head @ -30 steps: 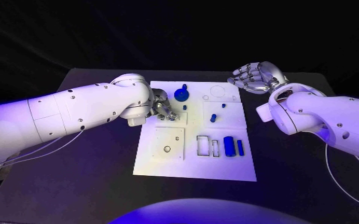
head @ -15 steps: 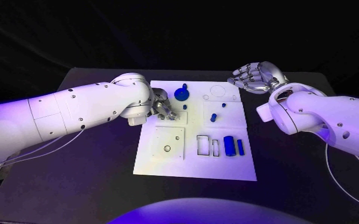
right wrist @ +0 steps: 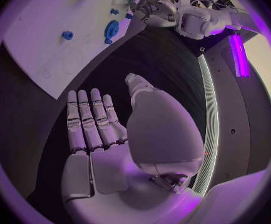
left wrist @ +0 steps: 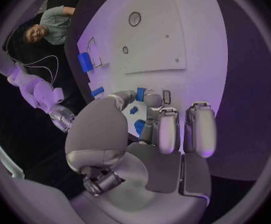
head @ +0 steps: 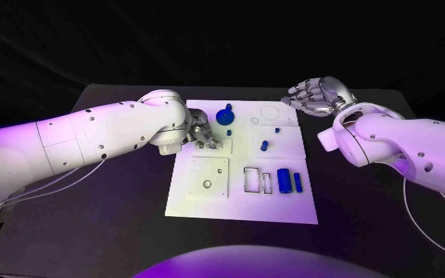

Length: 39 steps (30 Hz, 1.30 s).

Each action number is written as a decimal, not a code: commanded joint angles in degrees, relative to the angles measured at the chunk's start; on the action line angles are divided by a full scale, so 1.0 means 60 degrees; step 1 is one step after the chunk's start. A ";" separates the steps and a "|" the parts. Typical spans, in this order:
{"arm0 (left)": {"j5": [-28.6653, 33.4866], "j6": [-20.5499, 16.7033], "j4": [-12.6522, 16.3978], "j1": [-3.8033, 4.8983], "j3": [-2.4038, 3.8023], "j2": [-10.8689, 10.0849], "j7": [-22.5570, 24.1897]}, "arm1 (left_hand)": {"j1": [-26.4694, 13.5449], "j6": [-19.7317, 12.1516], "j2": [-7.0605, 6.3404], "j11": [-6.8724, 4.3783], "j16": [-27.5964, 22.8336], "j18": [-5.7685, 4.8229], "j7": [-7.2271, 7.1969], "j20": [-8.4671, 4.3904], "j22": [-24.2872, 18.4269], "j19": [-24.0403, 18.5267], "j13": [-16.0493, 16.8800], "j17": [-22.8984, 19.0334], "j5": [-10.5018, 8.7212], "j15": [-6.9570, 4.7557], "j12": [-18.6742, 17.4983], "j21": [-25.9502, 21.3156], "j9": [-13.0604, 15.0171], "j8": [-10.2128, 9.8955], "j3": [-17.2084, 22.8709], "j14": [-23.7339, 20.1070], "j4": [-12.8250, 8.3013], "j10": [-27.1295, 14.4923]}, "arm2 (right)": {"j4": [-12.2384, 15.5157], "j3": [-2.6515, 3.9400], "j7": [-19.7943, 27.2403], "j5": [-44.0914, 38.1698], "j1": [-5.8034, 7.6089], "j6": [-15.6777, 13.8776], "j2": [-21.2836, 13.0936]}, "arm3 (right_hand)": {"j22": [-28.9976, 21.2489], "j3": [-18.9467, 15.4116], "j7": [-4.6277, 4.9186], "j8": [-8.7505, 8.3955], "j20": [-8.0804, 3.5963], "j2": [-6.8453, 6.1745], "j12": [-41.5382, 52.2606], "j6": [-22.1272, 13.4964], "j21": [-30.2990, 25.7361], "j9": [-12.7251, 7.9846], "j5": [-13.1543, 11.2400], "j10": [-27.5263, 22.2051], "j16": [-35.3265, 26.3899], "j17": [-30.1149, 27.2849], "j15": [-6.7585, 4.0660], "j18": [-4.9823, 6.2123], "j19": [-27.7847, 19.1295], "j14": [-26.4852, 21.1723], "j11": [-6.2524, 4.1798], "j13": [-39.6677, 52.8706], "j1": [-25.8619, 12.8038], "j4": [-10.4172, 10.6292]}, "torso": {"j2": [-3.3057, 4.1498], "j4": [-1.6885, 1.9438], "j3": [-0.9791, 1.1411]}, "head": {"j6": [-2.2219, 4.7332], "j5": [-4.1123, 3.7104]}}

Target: Assemble the parts on the task board

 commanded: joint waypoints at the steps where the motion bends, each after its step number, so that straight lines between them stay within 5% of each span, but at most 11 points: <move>1: 0.0072 0.0138 -0.0003 -0.0012 -0.0007 0.0023 -0.0009 | 0.0332 -0.0042 0.0065 -0.0010 -0.0057 -0.0143 -0.0019 0.0014 0.1131 0.0103 -0.0020 0.1738 0.0105 0.0009 -0.0066 -0.0054 -0.0128 -0.0115 0.0230 0.0806 -0.0063 -0.0075 | 0.0004 0.0000 -0.0010 -0.0047 -0.0009 0.0188 0.0010 | -0.0008 -0.0044 0.0801 0.0064 -0.0005 0.0102 -0.0037 -0.0028 -0.0051 -0.0008 0.0053 0.0034 -0.0035 -0.0008 -0.0019 -0.0066 -0.0058 -0.0073 0.0030 -0.0009 0.0008 -0.0006 | 0.0000 0.0000 0.0000 | 0.0002 0.0003; 6: 0.0198 0.0056 0.0019 -0.0012 -0.0007 0.0008 0.0033 | 0.0988 -0.0049 0.0165 -0.0015 -0.0043 -0.0148 -0.0016 0.0010 0.1174 0.0124 -0.0038 0.1748 -0.0480 0.0008 -0.0092 -0.0044 -0.0231 -0.0112 0.1238 0.0810 -0.0392 -0.0075 | 0.0000 0.0000 -0.0018 -0.0046 -0.0013 0.0212 0.0011 | -0.0015 -0.0048 0.0801 0.0069 -0.0005 0.0107 -0.0036 -0.0027 -0.0051 -0.0011 0.0056 0.0038 -0.0036 -0.0015 -0.0017 -0.0069 -0.0070 -0.0077 0.0030 -0.0009 0.0002 -0.0005 | 0.0002 0.0003 -0.0005 | 0.0009 -0.0004; 13: 0.0463 -0.0128 0.0148 -0.0012 0.0005 -0.0044 0.0146 | 0.1010 -0.0156 -0.0148 0.0006 -0.0053 -0.0154 0.0019 0.0034 0.1229 0.0140 -0.0250 0.1733 -0.0429 0.0024 -0.0268 -0.0046 0.0034 0.0378 0.2918 0.0807 -0.1082 -0.0080 | -0.0011 -0.0001 -0.0043 -0.0039 -0.0030 0.0318 0.0011 | -0.0050 -0.0066 0.0802 0.0086 -0.0005 0.0131 -0.0038 -0.0029 -0.0051 -0.0026 0.0082 0.0046 -0.0045 -0.0048 -0.0008 -0.0082 -0.0131 -0.0100 0.0033 -0.0009 -0.0028 -0.0001 | 0.0012 -0.0002 -0.0009 | 0.0022 -0.0004; 28: 0.0683 -0.0238 0.0374 0.0039 0.0098 -0.0260 0.0174 | 0.0847 -0.0164 -0.0205 0.0005 -0.0037 -0.0166 0.0025 0.0038 0.1284 0.0167 -0.0280 0.1746 -0.0445 0.0025 -0.0285 -0.0010 0.0134 0.0570 0.3367 0.0811 -0.1334 -0.0035 | -0.0069 -0.0004 -0.0132 -0.0104 -0.0092 0.0417 0.0053 | -0.0123 -0.0092 0.0808 0.0107 -0.0002 0.0149 -0.0049 -0.0041 -0.0057 -0.0050 0.0096 0.0043 -0.0070 -0.0100 0.0012 -0.0102 -0.0299 -0.0160 0.0041 -0.0012 -0.0062 -0.0005 | 0.0000 0.0007 0.0002 | 0.0027 0.0005; 39: 0.0904 0.0155 0.0453 0.0329 0.0190 -0.0339 0.0043 | 0.0793 -0.0156 -0.0209 0.0003 -0.0029 -0.0168 0.0025 0.0037 0.1296 0.0169 -0.0288 0.1753 -0.0529 0.0024 -0.0289 -0.0007 0.0158 0.0629 0.3525 0.0814 -0.1428 -0.0018 | -0.0087 -0.0005 -0.0144 -0.0107 -0.0104 0.0420 0.0071 | -0.0136 -0.0097 0.0810 0.0111 -0.0003 0.0151 -0.0051 -0.0045 -0.0057 -0.0055 0.0097 0.0041 -0.0074 -0.0110 0.0015 -0.0105 -0.0327 -0.0170 0.0043 -0.0012 -0.0064 -0.0006 | -0.0004 0.0009 0.0007 | 0.0041 -0.0006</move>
